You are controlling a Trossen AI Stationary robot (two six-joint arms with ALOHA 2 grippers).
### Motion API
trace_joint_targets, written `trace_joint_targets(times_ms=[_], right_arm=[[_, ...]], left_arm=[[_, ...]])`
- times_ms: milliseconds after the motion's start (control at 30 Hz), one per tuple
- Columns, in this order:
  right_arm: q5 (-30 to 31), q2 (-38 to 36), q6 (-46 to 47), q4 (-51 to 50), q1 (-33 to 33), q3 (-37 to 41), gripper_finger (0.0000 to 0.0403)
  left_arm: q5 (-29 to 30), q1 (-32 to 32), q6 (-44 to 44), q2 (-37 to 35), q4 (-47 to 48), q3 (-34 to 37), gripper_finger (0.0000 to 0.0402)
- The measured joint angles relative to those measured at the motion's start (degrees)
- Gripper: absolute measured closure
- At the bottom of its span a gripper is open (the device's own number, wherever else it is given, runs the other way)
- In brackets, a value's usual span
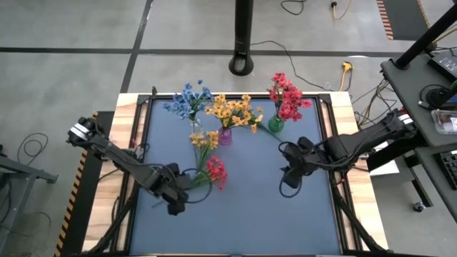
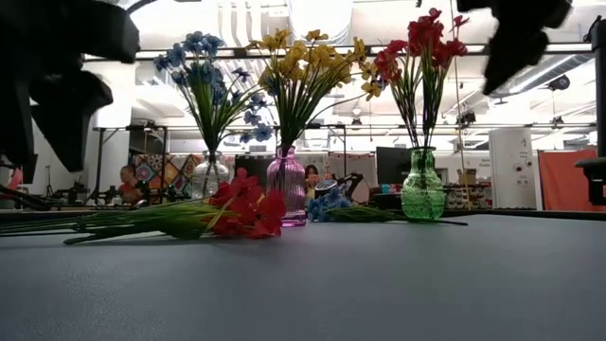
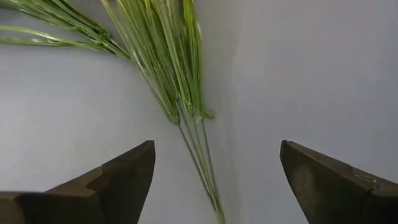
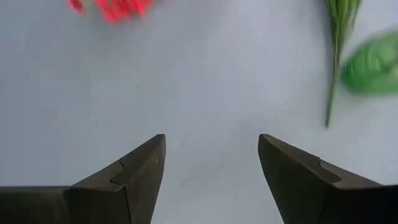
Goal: Sort flowers into vase by color
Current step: Put the red flowers into the green vase
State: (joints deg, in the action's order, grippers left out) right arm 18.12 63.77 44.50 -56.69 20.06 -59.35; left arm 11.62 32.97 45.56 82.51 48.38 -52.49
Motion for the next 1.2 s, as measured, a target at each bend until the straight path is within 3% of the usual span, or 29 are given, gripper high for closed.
trace_joint_targets(times_ms=[233, 467, 800, 1000, 1200], right_arm=[[-0.2, 0.6, 3.7, -0.5, 0.1, 2.6, 0.0154], [-0.1, 2.0, 3.5, 0.3, 0.1, 2.7, 0.0154], [-0.1, 3.7, 3.3, 0.5, 0.1, 2.7, 0.0154], [-0.1, 3.9, 3.3, 0.8, 0.1, 2.7, 0.0154], [-0.1, 3.9, 3.3, 1.5, 0.1, 2.7, 0.0154]], left_arm=[[0.9, 0.0, 0.0, 3.6, -1.0, 0.1, 0.0076], [5.7, 0.0, -0.1, 6.0, -1.5, 0.4, 0.0076], [3.8, 0.1, 0.6, 9.3, -6.0, 3.9, 0.0082], [2.8, 0.5, 1.1, 11.0, -6.4, 4.1, 0.0118], [1.3, 0.5, 1.5, 10.8, -6.6, 4.2, 0.0209]])
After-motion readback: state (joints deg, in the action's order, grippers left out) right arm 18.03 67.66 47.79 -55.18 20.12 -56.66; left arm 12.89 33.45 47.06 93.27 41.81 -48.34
